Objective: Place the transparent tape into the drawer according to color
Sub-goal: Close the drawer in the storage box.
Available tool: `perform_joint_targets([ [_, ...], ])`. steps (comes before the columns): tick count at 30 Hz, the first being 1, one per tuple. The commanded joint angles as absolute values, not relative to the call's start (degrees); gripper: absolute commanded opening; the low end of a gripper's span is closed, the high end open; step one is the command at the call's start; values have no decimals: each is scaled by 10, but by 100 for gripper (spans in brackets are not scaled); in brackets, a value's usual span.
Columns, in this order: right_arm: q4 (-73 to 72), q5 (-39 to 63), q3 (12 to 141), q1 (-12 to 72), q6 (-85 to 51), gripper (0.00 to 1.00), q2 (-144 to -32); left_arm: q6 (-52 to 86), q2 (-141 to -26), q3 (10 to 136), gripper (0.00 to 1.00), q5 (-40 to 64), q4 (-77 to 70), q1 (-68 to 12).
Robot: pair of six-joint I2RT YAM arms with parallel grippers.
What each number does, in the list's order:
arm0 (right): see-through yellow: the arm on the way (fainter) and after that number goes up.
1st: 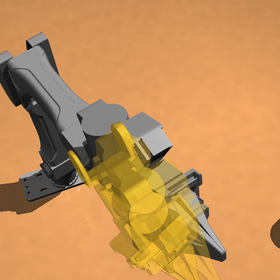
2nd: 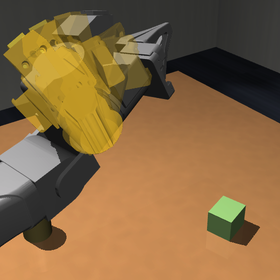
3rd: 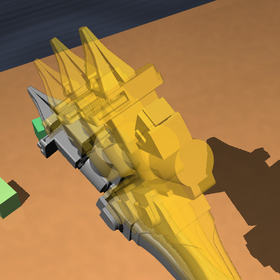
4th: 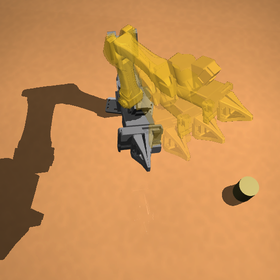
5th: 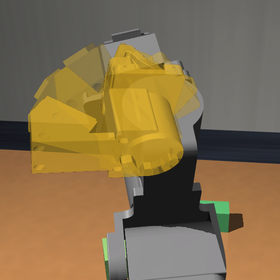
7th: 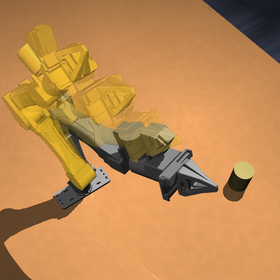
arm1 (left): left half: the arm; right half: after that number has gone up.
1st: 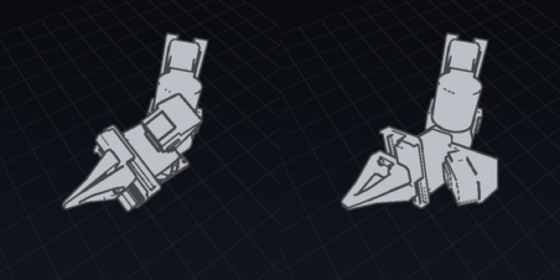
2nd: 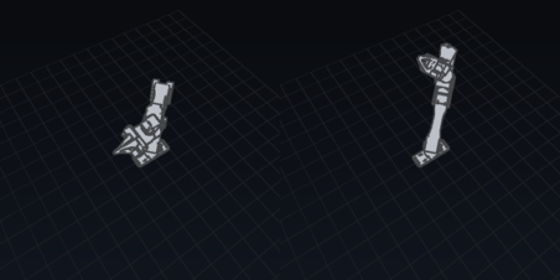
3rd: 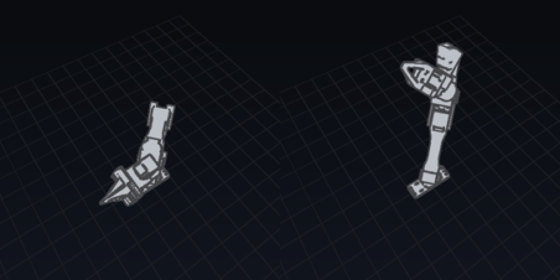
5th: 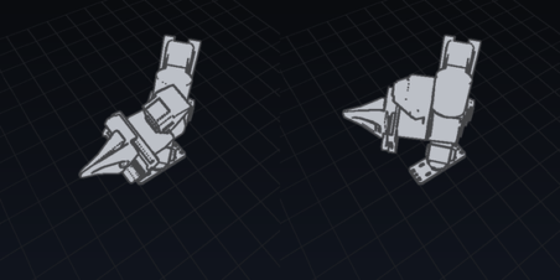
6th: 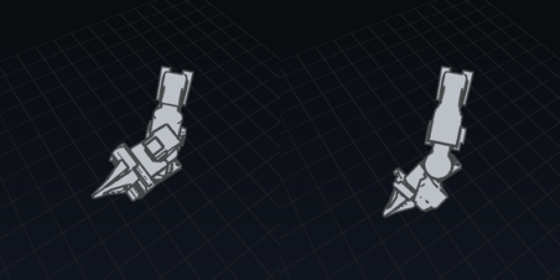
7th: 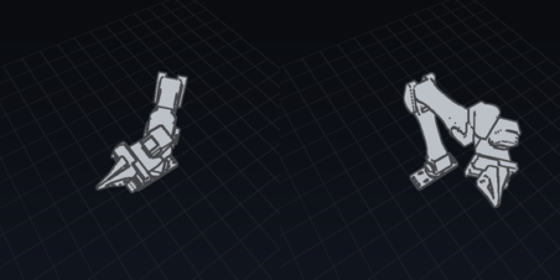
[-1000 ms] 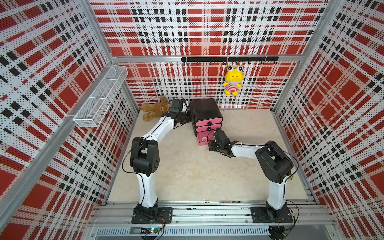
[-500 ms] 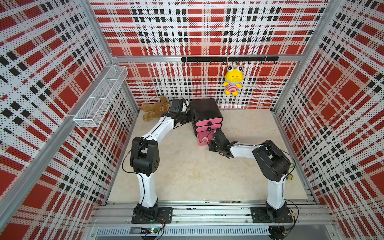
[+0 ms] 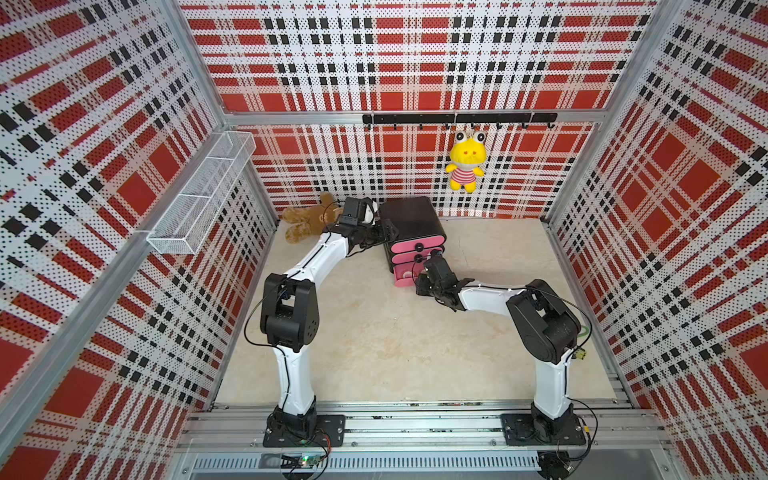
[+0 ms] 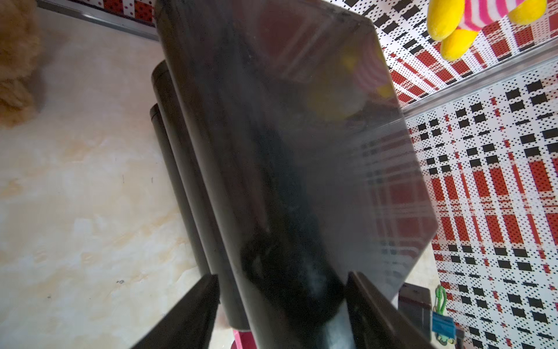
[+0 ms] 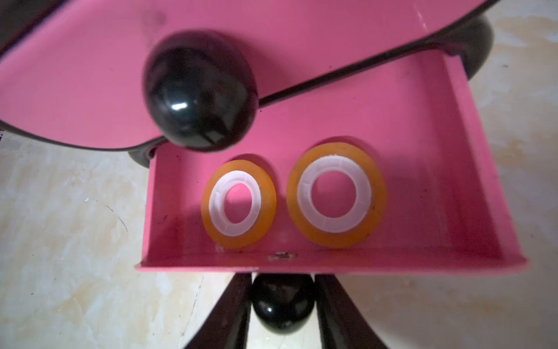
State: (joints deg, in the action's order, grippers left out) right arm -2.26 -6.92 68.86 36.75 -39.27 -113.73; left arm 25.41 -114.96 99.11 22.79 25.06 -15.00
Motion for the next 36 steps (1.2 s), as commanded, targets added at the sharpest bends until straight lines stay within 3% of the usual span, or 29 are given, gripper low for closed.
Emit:
perform_joint_targets([
  [1, -18, -84, 709, 373, -388, 41, -1132, 244, -1166, 1009, 73, 238, 262, -146],
  [13, -2, -93, 749, 366, -385, 44, -1154, 243, -1168, 1011, 73, 240, 265, -147],
  [24, 32, -75, 700, 366, -389, 49, -1104, 241, -1169, 1012, 73, 242, 265, -147],
  [36, 29, -80, 754, 362, -382, 49, -1171, 240, -1171, 1015, 73, 243, 269, -148],
])
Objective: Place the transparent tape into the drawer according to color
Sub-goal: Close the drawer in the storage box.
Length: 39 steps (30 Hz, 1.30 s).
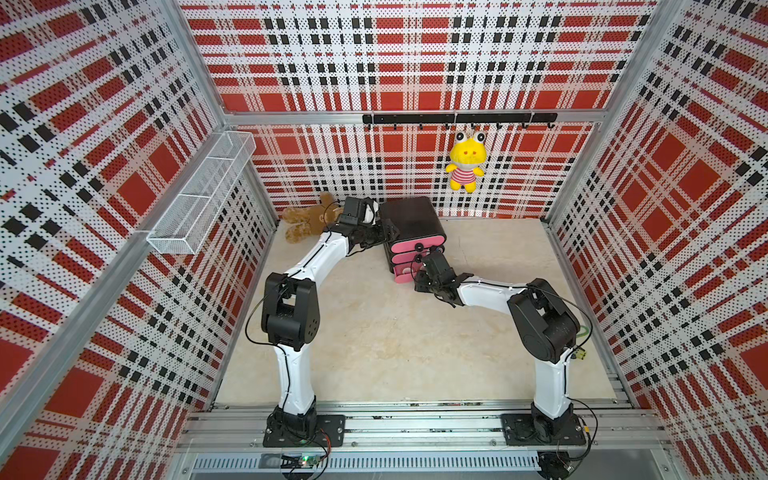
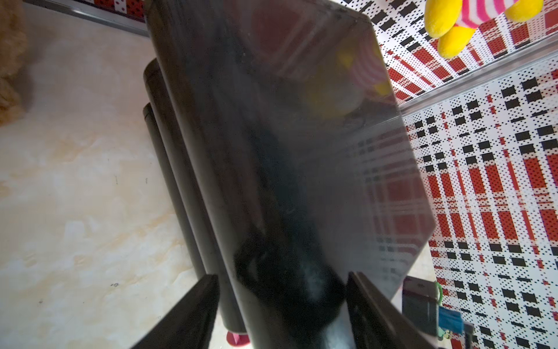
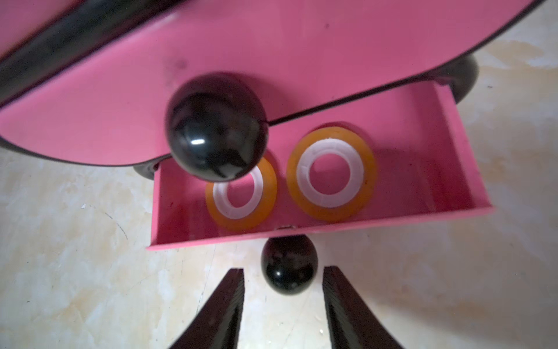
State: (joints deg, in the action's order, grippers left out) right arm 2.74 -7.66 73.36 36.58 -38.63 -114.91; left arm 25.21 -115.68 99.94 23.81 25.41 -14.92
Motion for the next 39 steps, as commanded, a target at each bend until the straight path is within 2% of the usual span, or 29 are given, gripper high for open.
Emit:
perform_joint_targets([
  [1, 31, -81, 760, 362, -380, 49, -1176, 240, -1172, 1014, 73, 243, 269, -147],
  [8, 28, -92, 784, 359, -376, 45, -1201, 238, -1172, 1014, 73, 245, 269, -147],
  [28, -14, -134, 817, 352, -375, 44, -1223, 237, -1178, 1018, 73, 251, 272, -147],
  [39, -131, -140, 715, 353, -380, 45, -1196, 233, -1180, 1020, 73, 253, 275, -147],
])
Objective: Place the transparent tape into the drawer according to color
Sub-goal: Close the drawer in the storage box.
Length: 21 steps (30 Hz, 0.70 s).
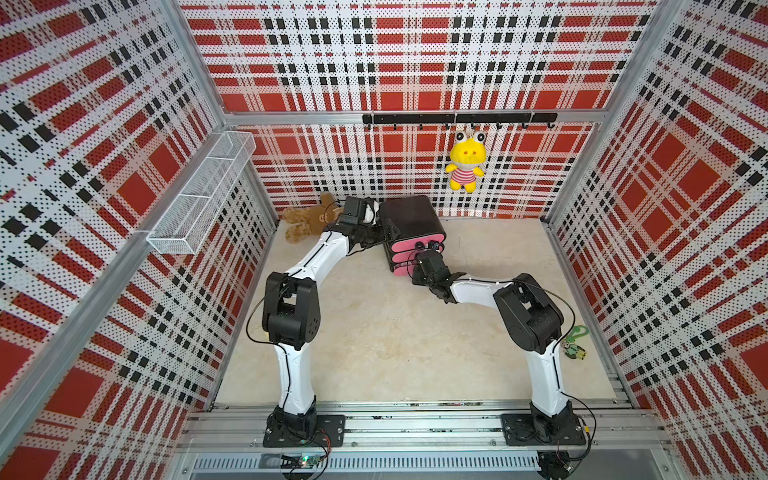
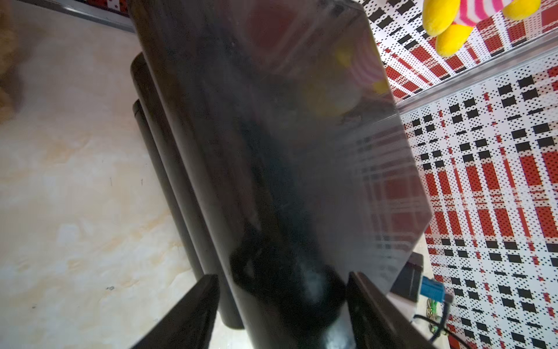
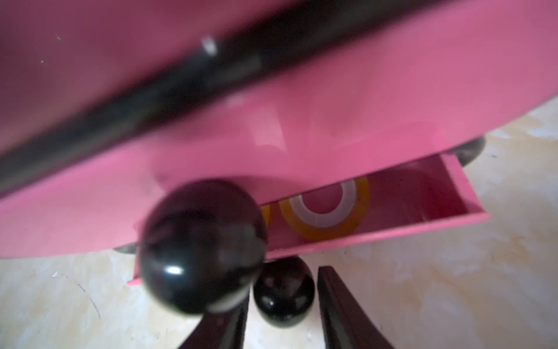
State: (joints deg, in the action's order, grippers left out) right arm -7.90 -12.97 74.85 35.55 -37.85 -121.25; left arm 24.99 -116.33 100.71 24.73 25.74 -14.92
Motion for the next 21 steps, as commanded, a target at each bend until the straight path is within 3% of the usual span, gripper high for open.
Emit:
perform_joint_targets([
  [1, -148, -141, 698, 353, -378, 45, -1192, 233, -1182, 1022, 73, 253, 277, -148],
  [13, -226, -147, 660, 353, -350, 44, -1192, 231, -1190, 1032, 73, 253, 283, -150],
  [21, -244, -148, 681, 354, -324, 49, -1195, 230, -1190, 1034, 73, 254, 285, -151],
])
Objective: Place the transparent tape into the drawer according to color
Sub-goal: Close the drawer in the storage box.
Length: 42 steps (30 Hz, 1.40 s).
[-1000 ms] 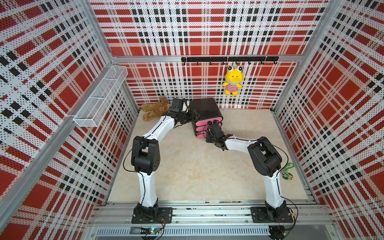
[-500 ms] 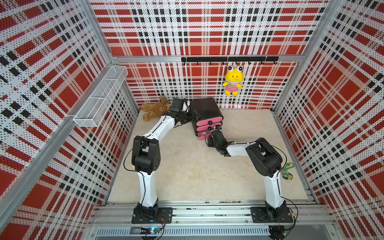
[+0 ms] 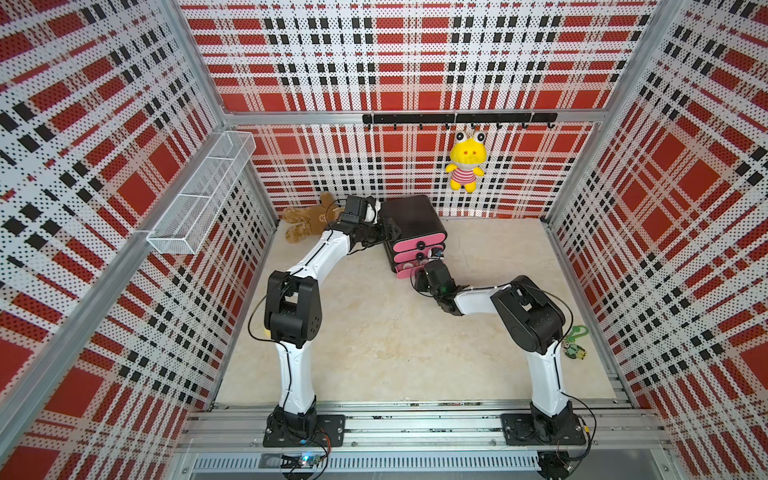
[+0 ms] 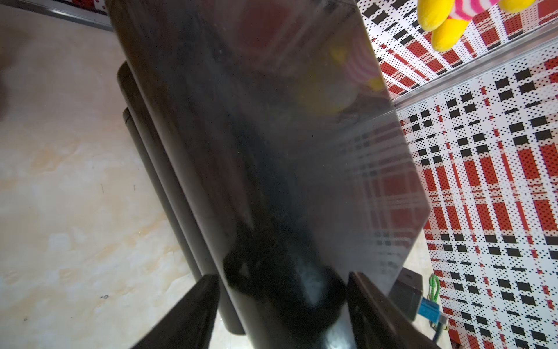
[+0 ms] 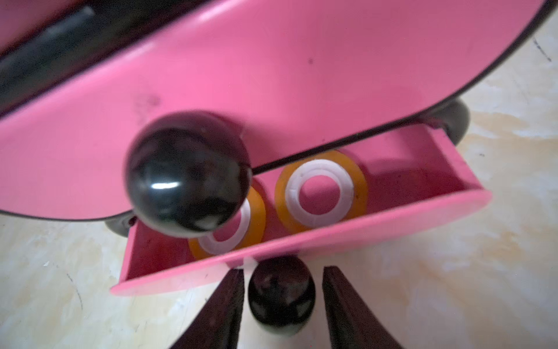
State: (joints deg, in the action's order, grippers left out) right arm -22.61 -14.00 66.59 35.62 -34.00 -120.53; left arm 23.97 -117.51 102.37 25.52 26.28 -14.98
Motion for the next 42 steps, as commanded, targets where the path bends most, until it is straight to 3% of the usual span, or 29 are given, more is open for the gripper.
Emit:
perform_joint_targets([
  [1, -244, -147, 686, 354, -321, 49, -1199, 230, -1190, 1034, 73, 254, 285, -151],
  [8, -262, -139, 704, 354, -321, 48, -1216, 229, -1190, 1032, 73, 257, 285, -151],
  [16, -188, -137, 763, 355, -321, 57, -1238, 228, -1190, 1033, 73, 259, 286, -151],
  [23, -195, -132, 757, 356, -326, 59, -1241, 228, -1190, 1034, 73, 260, 286, -151],
  [37, -224, -130, 656, 355, -321, 85, -1140, 228, -1192, 1037, 73, 260, 286, -151],
  [42, -182, -121, 633, 347, -331, 90, -1089, 228, -1194, 1040, 73, 261, 286, -151],
])
